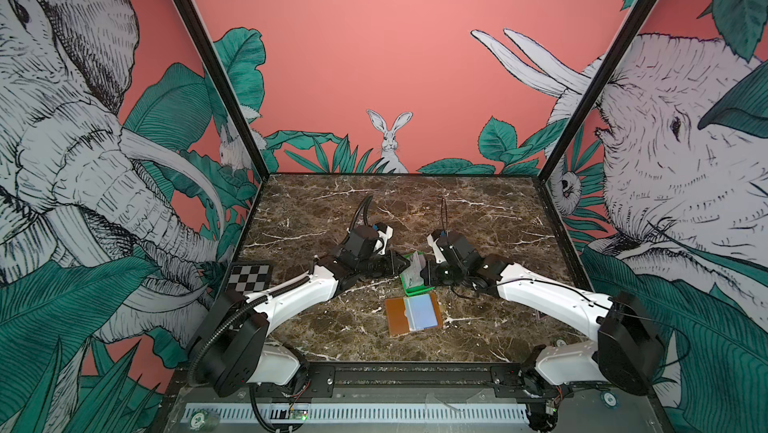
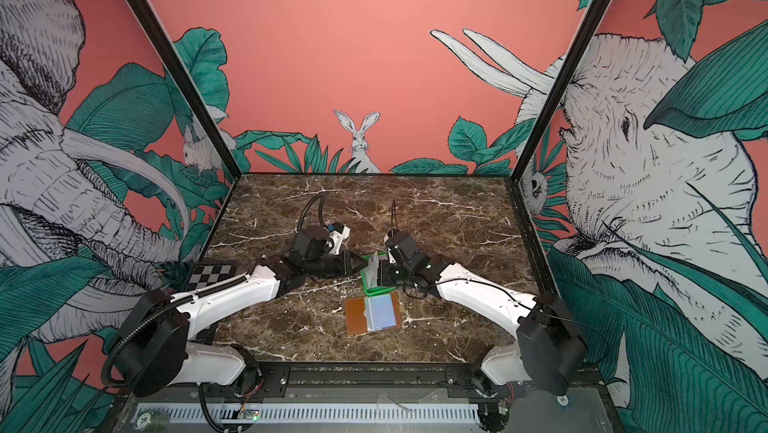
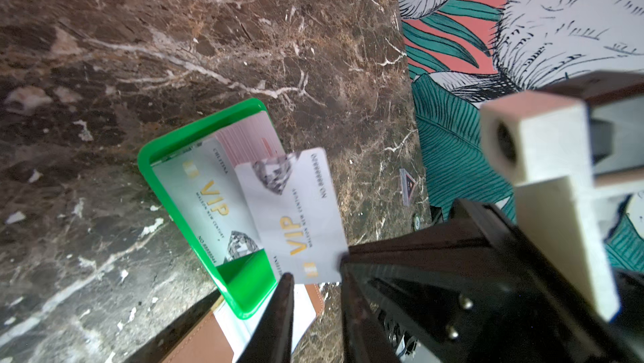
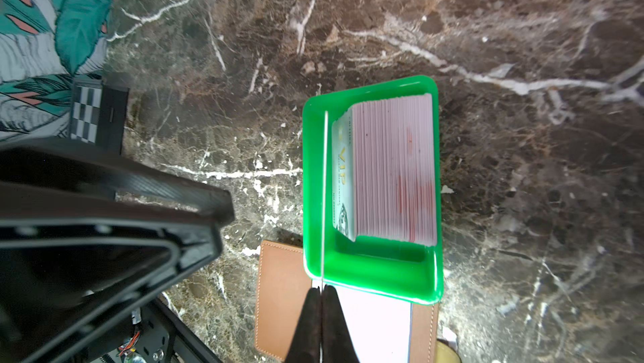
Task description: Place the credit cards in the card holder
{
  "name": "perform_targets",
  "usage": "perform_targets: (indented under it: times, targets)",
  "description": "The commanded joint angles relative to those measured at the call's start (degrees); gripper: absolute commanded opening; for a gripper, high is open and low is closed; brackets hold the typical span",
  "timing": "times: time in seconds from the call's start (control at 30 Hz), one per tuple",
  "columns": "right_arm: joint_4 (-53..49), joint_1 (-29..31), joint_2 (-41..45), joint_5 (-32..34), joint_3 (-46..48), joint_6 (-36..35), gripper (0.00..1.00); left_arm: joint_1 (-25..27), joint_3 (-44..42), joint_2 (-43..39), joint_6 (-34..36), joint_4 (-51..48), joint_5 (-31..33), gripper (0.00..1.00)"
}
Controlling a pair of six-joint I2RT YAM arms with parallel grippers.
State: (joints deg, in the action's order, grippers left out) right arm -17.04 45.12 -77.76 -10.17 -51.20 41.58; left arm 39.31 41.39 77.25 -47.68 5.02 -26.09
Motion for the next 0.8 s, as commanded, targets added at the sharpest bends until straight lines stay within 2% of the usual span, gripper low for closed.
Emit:
perform_targets:
  times: [0.0, 0.33, 0.53, 0.77]
  targets:
    - [-2.57, -0.86, 3.13, 0.57, -1.26, -1.15, 0.00, -0.44, -4.21, -3.03, -3.04, 9.07, -2.71, 0.28]
    - [-3.12, -6.72, 13.74, -9.49, -0.95, -0.57, 0.00, -0.52, -7.98, -8.34, -4.54, 18.87, -6.91, 0.33]
    - [-3.07, -8.73, 19.10, -14.93, -2.03, 1.89, 0.00, -0.63, -7.56, -6.72, -8.11, 25.93, -11.36, 0.37]
    - [-1.86, -9.52, 22.88, -18.97, -2.56, 4.34, 0.00, -0.55, -6.32, -5.30, -10.65, 30.30, -13.77, 0.36]
